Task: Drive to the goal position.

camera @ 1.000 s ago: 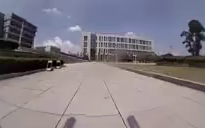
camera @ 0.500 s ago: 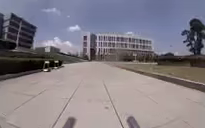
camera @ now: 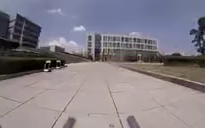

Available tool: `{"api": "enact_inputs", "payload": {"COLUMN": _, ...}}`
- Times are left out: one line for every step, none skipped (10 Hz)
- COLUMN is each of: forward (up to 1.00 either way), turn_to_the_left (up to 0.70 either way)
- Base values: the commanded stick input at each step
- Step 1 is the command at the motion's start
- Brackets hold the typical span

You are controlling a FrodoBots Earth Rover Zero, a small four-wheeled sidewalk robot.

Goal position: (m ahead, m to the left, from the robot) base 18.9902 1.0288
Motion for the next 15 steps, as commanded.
{"api": "enact_inputs", "payload": {"forward": 0.7, "turn_to_the_left": 0.18}}
{"api": "enact_inputs", "payload": {"forward": 0.7, "turn_to_the_left": 0.11}}
{"api": "enact_inputs", "payload": {"forward": 0.7, "turn_to_the_left": 0.0}}
{"api": "enact_inputs", "payload": {"forward": 0.7, "turn_to_the_left": 0.0}}
{"api": "enact_inputs", "payload": {"forward": 0.7, "turn_to_the_left": 0.0}}
{"api": "enact_inputs", "payload": {"forward": 0.7, "turn_to_the_left": 0.0}}
{"api": "enact_inputs", "payload": {"forward": 0.7, "turn_to_the_left": -0.08}}
{"api": "enact_inputs", "payload": {"forward": 0.7, "turn_to_the_left": -0.27}}
{"api": "enact_inputs", "payload": {"forward": 0.7, "turn_to_the_left": -0.25}}
{"api": "enact_inputs", "payload": {"forward": 0.7, "turn_to_the_left": 0.0}}
{"api": "enact_inputs", "payload": {"forward": 0.7, "turn_to_the_left": 0.0}}
{"api": "enact_inputs", "payload": {"forward": 0.7, "turn_to_the_left": 0.0}}
{"api": "enact_inputs", "payload": {"forward": 0.7, "turn_to_the_left": 0.0}}
{"api": "enact_inputs", "payload": {"forward": 0.7, "turn_to_the_left": 0.0}}
{"api": "enact_inputs", "payload": {"forward": 0.7, "turn_to_the_left": 0.0}}
